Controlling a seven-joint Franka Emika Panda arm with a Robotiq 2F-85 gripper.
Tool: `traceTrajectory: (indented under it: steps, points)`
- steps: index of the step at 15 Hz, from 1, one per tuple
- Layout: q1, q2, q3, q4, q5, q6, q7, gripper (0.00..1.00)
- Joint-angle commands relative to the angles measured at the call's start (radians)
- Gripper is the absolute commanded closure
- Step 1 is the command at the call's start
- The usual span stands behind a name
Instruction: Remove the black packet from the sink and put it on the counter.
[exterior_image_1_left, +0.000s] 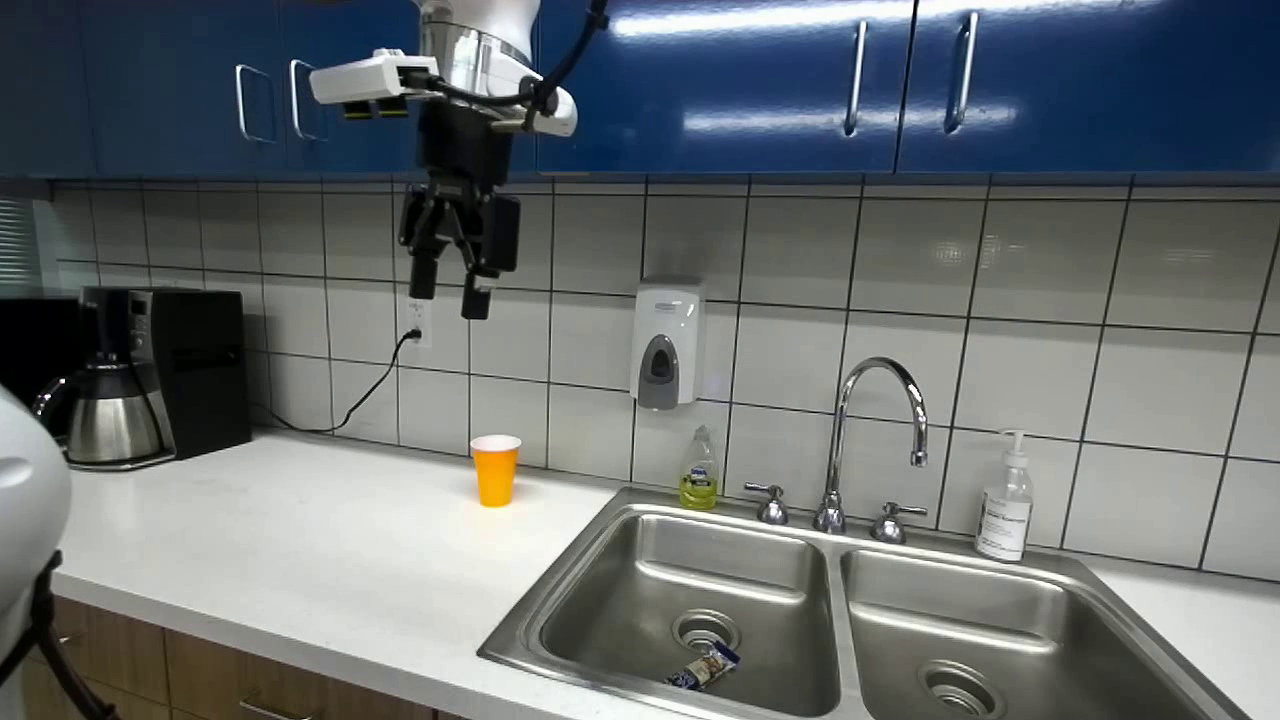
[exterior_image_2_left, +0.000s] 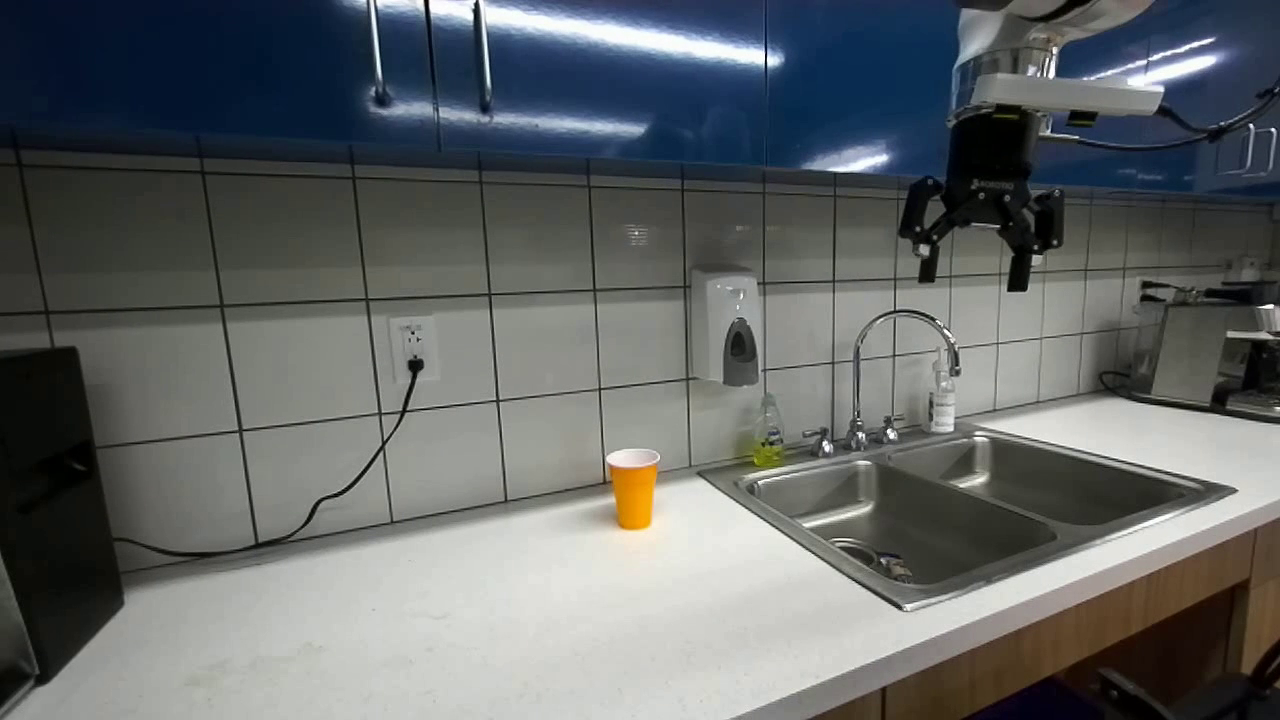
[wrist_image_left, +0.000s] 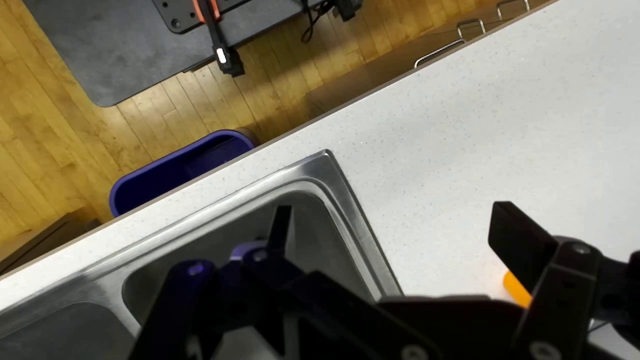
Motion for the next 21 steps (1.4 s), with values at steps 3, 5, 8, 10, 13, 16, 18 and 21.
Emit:
traceTrajectory:
  steps: [3,5,8,10,13,16,18,21]
  points:
    - [-0.028,0.035,-0.019,0.02,-0.023,0.001,-0.016,0.0]
    - [-0.03,0.052,-0.027,0.032,-0.023,0.001,-0.02,0.0]
    - [-0.03,0.057,-0.027,0.037,-0.023,0.0,-0.02,0.0]
    - [-0.03,0.057,-0.026,0.038,-0.023,0.0,-0.02,0.0]
    - [-0.033,0.07,-0.023,0.026,-0.028,0.041,-0.012,0.0]
    - [-0.041,0.129,-0.036,0.002,-0.031,0.168,-0.012,0.0]
    - [-0.049,0.18,-0.048,-0.006,-0.038,0.244,-0.017,0.0]
    - [-0.065,0.263,-0.07,-0.011,-0.037,0.345,-0.022,0.0]
